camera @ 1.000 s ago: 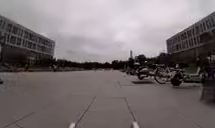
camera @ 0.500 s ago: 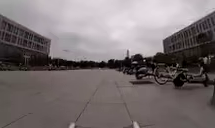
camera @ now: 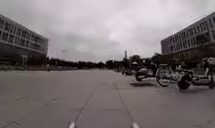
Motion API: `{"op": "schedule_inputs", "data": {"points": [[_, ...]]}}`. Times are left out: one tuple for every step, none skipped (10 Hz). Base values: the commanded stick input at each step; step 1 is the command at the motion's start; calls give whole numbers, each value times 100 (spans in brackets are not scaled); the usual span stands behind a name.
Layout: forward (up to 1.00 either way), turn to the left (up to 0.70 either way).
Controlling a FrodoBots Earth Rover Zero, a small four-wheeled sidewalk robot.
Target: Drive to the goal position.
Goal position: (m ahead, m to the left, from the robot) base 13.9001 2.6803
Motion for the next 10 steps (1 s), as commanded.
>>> {"op": "schedule_inputs", "data": {"points": [[70,1],[70,1],[70,1],[70,1],[70,9],[70,14],[70,15],[70,14],[70,1],[70,1]]}}
